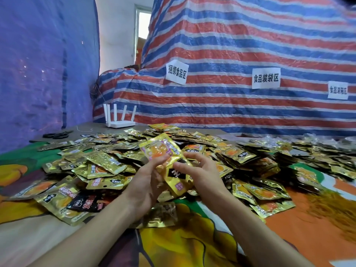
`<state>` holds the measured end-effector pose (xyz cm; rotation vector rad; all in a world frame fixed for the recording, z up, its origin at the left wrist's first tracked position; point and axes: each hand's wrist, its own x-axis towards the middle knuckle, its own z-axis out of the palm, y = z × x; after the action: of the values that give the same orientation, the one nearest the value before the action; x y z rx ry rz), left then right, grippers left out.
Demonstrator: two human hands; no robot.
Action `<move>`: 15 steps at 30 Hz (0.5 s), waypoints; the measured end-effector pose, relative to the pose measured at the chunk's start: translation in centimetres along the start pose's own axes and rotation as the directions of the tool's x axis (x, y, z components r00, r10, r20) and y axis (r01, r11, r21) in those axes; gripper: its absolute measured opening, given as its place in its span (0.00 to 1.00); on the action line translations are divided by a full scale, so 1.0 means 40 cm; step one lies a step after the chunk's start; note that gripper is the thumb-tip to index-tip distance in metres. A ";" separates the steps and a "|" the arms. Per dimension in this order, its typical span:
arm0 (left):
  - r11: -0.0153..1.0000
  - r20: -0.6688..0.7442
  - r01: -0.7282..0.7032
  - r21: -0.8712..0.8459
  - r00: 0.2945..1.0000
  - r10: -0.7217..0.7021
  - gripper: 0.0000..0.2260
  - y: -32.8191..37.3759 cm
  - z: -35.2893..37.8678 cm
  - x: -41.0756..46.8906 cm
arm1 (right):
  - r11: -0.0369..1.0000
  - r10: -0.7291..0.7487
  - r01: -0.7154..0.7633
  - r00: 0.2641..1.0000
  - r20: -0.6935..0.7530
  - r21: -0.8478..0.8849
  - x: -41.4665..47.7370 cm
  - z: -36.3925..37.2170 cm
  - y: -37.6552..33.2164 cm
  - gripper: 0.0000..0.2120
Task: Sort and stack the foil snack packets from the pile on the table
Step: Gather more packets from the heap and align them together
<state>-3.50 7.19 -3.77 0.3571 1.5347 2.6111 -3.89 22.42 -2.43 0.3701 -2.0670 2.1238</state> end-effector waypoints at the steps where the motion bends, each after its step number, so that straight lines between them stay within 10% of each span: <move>1: 0.998 -0.043 -0.045 0.040 0.998 0.047 0.18 -0.002 0.002 -0.002 | 0.993 -0.033 0.025 0.997 -0.066 -0.111 0.012 -0.014 -0.007 0.16; 6: 0.994 -0.218 -0.065 0.092 0.972 0.084 0.18 -0.004 -0.014 0.004 | 0.629 -0.312 0.005 0.918 -0.246 -0.778 0.103 -0.108 -0.040 0.12; 15: 0.983 -0.232 -0.084 0.166 0.965 0.122 0.14 -0.008 -0.021 0.008 | -0.065 -0.395 -0.290 0.886 -0.242 -0.955 0.165 -0.165 0.026 0.15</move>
<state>-4.04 6.69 -4.39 0.1364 1.8501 2.7054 -10.97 28.56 -1.67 -0.3019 -2.4481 -0.0566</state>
